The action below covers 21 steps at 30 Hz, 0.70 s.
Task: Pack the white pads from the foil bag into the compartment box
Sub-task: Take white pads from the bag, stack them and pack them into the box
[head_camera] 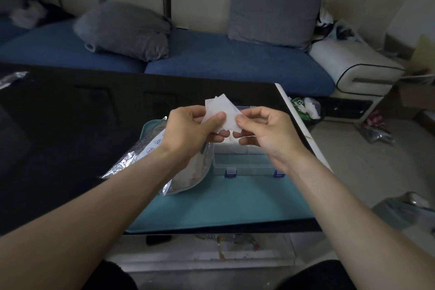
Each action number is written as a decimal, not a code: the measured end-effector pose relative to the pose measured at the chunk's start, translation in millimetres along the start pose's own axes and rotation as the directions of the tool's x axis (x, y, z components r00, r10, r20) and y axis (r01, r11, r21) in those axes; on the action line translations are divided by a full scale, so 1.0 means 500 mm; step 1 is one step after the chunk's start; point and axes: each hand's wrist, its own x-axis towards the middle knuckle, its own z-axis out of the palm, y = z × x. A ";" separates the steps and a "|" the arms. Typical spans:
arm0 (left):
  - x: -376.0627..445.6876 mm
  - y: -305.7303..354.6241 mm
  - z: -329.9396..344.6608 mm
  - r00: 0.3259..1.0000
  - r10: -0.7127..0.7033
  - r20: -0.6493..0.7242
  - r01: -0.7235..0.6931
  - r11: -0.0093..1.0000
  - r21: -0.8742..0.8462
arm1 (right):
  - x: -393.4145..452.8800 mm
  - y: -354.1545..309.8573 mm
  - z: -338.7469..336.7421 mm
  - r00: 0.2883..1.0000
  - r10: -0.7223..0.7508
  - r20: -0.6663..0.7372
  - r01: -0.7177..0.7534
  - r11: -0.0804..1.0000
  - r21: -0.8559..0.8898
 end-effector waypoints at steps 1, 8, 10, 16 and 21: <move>-0.001 0.002 0.003 1.000 -0.015 0.001 0.015 1.000 -0.017 | 0.001 0.001 0.000 1.000 0.011 -0.016 -0.011 1.000 0.021; 0.008 -0.001 0.003 0.986 -0.078 -0.149 0.063 0.993 -0.101 | -0.001 -0.011 0.013 0.968 0.246 -0.039 -0.213 0.899 0.382; 0.010 -0.004 0.003 0.976 -0.057 -0.211 0.041 0.996 -0.077 | -0.008 -0.011 0.033 0.958 0.287 0.015 -0.265 0.863 0.429; 0.005 -0.003 0.018 0.965 0.029 -0.259 -0.006 0.996 0.088 | -0.019 0.005 0.076 0.941 0.337 0.007 -0.319 0.882 0.347; -0.013 0.001 0.031 0.986 0.042 -0.159 -0.030 0.997 0.077 | -0.021 0.009 0.089 0.909 0.413 -0.052 -0.360 0.844 0.397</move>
